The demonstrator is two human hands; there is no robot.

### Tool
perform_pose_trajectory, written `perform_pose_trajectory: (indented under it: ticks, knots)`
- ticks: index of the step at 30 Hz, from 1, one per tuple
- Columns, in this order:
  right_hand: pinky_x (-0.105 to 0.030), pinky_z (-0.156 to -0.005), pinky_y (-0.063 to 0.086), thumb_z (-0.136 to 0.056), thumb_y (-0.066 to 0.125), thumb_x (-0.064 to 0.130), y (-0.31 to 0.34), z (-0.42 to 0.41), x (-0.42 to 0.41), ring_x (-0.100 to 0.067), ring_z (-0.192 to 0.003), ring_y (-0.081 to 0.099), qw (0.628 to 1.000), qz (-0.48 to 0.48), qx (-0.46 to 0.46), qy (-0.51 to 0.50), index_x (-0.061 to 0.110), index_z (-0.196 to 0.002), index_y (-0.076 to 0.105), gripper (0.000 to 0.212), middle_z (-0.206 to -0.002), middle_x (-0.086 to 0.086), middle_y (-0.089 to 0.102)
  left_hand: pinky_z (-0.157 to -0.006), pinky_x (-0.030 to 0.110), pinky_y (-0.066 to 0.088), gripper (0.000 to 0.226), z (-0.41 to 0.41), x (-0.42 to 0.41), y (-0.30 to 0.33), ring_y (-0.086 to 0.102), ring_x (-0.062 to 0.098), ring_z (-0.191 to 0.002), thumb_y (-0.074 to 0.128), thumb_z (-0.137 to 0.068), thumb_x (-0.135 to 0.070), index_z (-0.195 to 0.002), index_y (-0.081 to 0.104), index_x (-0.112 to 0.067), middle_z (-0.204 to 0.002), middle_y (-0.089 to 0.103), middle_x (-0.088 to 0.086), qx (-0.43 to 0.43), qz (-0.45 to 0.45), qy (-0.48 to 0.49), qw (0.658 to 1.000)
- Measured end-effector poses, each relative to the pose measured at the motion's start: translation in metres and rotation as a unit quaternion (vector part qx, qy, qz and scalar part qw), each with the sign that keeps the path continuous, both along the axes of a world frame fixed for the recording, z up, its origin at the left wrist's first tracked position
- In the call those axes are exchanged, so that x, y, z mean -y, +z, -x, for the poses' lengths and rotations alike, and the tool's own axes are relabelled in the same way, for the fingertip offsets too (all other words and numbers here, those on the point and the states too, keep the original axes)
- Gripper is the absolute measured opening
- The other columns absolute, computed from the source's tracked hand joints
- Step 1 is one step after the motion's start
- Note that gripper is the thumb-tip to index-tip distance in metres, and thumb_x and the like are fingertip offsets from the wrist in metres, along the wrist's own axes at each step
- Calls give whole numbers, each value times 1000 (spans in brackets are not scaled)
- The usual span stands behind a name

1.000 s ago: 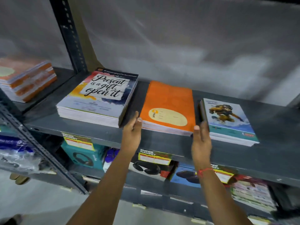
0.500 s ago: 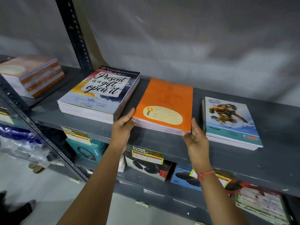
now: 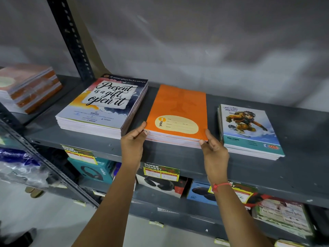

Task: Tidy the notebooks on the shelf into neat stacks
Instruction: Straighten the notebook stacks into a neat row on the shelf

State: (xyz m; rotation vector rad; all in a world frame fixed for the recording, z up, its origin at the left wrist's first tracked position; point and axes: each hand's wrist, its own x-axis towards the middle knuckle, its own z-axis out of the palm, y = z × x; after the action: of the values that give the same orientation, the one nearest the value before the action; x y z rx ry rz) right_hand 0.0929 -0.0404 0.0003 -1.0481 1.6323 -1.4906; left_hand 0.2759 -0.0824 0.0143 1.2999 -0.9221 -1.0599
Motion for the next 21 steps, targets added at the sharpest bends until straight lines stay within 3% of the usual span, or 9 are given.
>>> perform_pose_trajectory:
  ticks: [4,8,13,15,17,19,21]
  knots:
    - [-32,-112,36,-89,56,10,2,-2,0,-7,-115,50,1000,-3,-16,-18,11,-133,50,44,-137,-3,55,-65,-3,47,35,1,4,-2,54,-7,-84,59,-87,-4,-122,60,-6,-109,61,-4,1,-3,16,1000]
    - [-31,-112,36,-89,57,9,4,-5,0,-6,-110,51,999,-10,-36,-34,10,-132,51,44,-133,-5,58,-89,12,46,35,1,4,-1,58,8,-98,61,-86,-4,-121,61,-5,-114,64,2,-8,-4,18,1000]
    - [-32,-112,36,-89,57,11,9,-5,-2,-8,-113,51,999,-29,-19,-6,12,-134,49,46,-133,-3,57,-103,26,42,36,-3,4,-3,57,15,-111,62,-85,-7,-121,61,-8,-124,64,8,-8,-19,15,1000]
    - [-33,-112,37,-89,57,6,16,-1,-8,-10,-114,52,1000,-23,3,13,9,-135,47,47,-129,4,55,-105,26,39,39,2,-1,-2,55,20,-121,60,-87,-10,-126,57,-9,-130,61,8,52,-1,35,998]
    - [-33,-109,39,-87,57,-1,19,13,-16,-5,-107,58,999,16,13,-37,4,-128,54,42,-121,4,56,-111,24,33,45,18,-16,2,46,23,-132,56,-89,-13,-133,48,-7,-140,50,8,171,96,59,979]
    - [-15,-99,44,-88,57,2,20,31,-28,17,-89,59,987,61,-30,-146,6,-118,63,31,-113,1,62,-111,13,29,50,43,-32,9,41,20,-133,52,-89,-20,-136,41,-8,-141,42,3,241,217,22,946]
    - [4,-82,41,-91,55,11,21,59,-40,25,-82,57,956,92,-62,-270,6,-116,65,28,-109,1,64,-105,17,39,49,79,-44,13,47,19,-130,51,-89,-23,-135,36,-13,-136,40,-4,241,264,-73,931]
